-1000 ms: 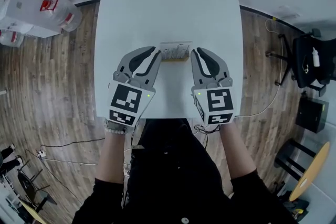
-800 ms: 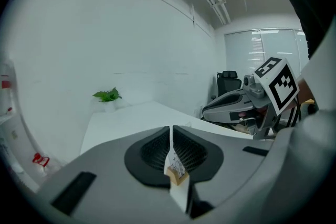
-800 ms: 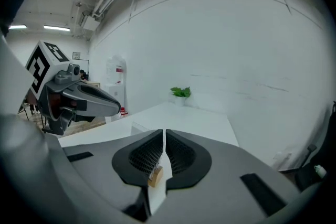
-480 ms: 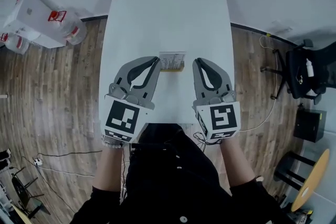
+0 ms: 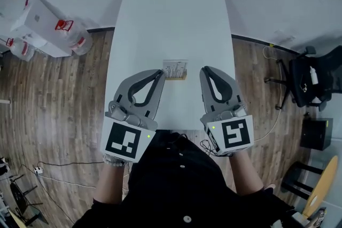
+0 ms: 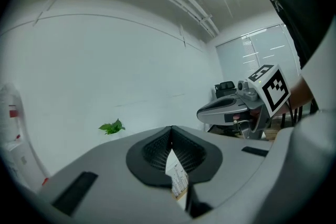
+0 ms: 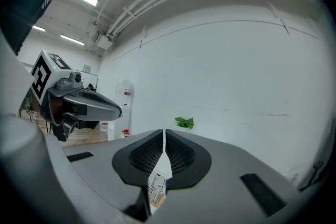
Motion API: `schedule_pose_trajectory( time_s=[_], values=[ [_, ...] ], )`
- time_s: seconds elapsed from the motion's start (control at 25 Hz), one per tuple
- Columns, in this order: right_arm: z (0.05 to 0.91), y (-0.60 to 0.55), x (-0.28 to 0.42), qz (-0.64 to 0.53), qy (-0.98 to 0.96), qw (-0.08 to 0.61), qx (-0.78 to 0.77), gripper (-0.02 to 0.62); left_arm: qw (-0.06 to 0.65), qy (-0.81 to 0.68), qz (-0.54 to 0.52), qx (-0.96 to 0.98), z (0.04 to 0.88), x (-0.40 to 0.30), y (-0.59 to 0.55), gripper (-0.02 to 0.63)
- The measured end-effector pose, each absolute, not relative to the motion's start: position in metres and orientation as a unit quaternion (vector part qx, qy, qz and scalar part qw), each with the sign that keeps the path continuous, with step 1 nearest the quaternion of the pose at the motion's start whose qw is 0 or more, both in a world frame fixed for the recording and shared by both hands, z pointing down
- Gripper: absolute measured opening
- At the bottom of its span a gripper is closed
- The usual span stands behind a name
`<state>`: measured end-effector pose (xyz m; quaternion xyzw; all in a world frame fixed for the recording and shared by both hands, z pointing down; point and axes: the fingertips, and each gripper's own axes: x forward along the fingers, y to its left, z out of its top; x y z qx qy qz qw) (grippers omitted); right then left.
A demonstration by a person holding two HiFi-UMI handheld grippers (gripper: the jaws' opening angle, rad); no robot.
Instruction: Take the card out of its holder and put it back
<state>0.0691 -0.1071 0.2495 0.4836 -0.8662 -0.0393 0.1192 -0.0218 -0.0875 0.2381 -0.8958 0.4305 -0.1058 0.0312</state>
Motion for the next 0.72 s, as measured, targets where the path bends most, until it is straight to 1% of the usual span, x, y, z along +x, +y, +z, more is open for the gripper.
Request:
schedule_pose_trajectory(
  time_s=[0.72],
  values=[
    [0.236,-0.088,0.066,-0.052,-0.872,0.117,0.473,0.046,0.034,0.445,-0.103,-0.889,0.223,-0.032,-0.073,0.015]
  ],
)
